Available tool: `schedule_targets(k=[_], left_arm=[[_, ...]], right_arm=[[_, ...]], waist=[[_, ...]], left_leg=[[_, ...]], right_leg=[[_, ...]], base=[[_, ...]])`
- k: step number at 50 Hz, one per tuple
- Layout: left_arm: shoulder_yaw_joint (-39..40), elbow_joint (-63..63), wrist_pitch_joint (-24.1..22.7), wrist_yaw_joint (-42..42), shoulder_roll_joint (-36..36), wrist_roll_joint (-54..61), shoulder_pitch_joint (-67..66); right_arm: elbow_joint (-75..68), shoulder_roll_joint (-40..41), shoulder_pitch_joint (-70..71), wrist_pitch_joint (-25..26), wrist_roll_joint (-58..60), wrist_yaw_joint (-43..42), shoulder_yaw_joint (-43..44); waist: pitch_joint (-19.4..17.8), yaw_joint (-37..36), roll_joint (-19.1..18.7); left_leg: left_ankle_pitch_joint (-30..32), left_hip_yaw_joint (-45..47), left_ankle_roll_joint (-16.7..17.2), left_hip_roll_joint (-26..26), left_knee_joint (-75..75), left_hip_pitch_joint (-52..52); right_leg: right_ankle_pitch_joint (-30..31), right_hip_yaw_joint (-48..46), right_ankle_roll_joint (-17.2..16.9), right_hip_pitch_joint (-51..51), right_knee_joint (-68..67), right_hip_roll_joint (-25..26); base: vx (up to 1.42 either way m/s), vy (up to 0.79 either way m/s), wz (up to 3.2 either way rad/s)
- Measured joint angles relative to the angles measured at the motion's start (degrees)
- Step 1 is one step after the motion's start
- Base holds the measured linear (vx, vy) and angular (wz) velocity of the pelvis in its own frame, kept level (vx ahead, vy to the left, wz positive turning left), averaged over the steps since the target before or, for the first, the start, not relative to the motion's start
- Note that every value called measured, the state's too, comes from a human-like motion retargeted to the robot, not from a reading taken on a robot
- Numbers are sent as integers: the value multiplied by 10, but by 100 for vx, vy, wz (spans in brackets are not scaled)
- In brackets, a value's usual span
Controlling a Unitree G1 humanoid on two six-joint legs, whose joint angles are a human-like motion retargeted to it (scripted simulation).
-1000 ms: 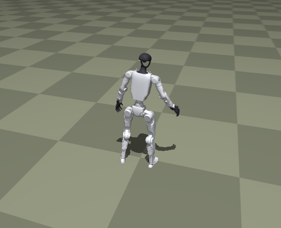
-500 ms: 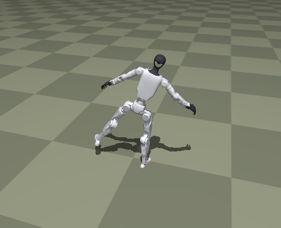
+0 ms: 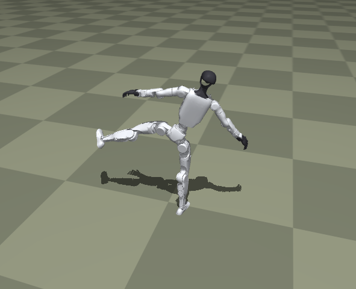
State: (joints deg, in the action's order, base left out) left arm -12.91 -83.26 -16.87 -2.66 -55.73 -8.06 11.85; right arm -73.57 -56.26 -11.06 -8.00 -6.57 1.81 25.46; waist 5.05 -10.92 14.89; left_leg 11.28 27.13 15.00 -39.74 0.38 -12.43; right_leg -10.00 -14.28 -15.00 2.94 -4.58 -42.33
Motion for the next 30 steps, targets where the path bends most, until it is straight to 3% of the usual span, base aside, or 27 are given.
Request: schedule_targets(k=[11, 20, 22, 30], left_arm=[[3, -14, 1, -14, -64, 1, 28], [16, -12, 5, -15, -59, 17, 14], [17, -8, 6, -21, -53, 27, 15], [15, 11, 13, -9, 3, -4, -3]], right_arm=[[-5, -32, -19, -12, -4, -25, 12], [31, -26, -16, -16, -8, -34, 8], [32, -14, -7, -7, -7, -37, 3], [9, 53, 50, 2, -1, -35, -58]], waist=[[4, -21, 23], [1, -20, -6], [-17, -21, -12], [-29, -13, -55]], left_leg=[[1, -10, 0, 35, 1, -7], [-4, -4, 0, 58, 7, 4], [-12, 3, 0, 59, 12, 22], [-20, 20, 0, 88, 15, 47]], right_leg=[[-21, 14, 0, 6, -18, -20], [-19, 12, 0, -4, -11, 13], [-25, 6, 0, -24, -10, 23], [-32, 4, 12, -38, 4, 85]], base=[[0, 0, 0], [0, 0, -3], [4, -5, -34], [0, -2, -14]])
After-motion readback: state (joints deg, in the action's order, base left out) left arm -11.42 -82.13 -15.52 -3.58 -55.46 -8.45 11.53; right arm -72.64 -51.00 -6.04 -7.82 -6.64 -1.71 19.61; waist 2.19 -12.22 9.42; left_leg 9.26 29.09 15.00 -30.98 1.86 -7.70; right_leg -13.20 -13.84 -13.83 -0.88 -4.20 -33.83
